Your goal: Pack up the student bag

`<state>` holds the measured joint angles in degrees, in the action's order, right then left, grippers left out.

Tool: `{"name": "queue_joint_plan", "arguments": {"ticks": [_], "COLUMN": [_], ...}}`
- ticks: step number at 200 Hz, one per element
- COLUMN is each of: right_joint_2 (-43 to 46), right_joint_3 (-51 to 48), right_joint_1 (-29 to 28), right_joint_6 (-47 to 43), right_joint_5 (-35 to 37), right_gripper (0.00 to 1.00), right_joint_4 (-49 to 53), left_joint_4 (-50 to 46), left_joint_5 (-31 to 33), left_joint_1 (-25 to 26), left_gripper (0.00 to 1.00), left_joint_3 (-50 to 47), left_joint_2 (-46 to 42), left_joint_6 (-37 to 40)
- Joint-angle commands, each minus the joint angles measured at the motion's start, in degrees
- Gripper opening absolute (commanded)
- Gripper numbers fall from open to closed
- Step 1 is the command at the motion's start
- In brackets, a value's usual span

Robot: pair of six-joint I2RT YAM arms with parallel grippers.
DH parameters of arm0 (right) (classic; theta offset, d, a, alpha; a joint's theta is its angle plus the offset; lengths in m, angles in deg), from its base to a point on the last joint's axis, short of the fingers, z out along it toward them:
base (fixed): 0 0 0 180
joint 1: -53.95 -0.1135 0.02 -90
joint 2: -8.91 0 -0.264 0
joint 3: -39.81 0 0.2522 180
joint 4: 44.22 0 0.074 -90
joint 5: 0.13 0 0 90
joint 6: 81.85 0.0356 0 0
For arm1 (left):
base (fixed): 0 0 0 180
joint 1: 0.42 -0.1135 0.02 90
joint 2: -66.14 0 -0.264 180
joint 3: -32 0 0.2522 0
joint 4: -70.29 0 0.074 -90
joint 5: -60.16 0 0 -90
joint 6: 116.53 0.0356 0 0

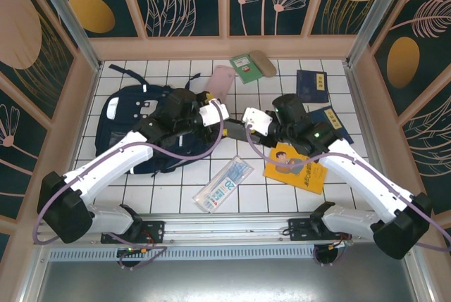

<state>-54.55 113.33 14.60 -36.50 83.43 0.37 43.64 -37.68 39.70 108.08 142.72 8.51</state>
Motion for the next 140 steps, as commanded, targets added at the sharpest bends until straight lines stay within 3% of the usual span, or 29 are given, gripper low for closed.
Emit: {"name": "queue_joint_plan", "arguments": {"ticks": [1,24,38,49,106,126,140], "right_joint_2": [4.9,7.6,8.7,9.1,8.7,8.8,9.0], "right_joint_3": [-0.9,-1.6,-1.8,-1.9,-2.8,-3.4,-3.9], "right_joint_1": [-1.6,-1.7,-1.8,-1.7,-1.7,-1.7,-1.7], "right_joint_6": [-4.8,-5.6,-6.0,-6.1,-5.9,-4.3,-1.8], "right_joint_5": [0.9,-1.5,-2.8,-3.3,-3.1,-1.1,0.4], "right_gripper": [0.00,0.00,0.00,0.00,0.00,0.00,0.45], "right_joint_4": [-3.2,-3.8,-4.1,-4.3,-5.0,-6.7,-8.5], "left_joint_4": [-1.5,-2.2,-2.5,-2.7,-3.7,-2.5,-1.0], "left_joint_5": [5.5,5.5,4.7,3.5,1.0,0.1,-0.8], "left_joint_1": [1.2,2.2,2.4,2.4,2.4,2.4,2.3], "left_gripper": [0.98,0.98,0.93,0.81,0.00,0.00,0.00], "left_joint_3": [0.4,-0.4,-0.4,0.0,1.0,-0.1,-1.5], "left_joint_2": [1.0,2.1,2.6,2.6,0.9,-1.1,-3.0], "left_joint_6": [6.0,7.2,7.4,7.1,8.2,8.3,8.0]}}
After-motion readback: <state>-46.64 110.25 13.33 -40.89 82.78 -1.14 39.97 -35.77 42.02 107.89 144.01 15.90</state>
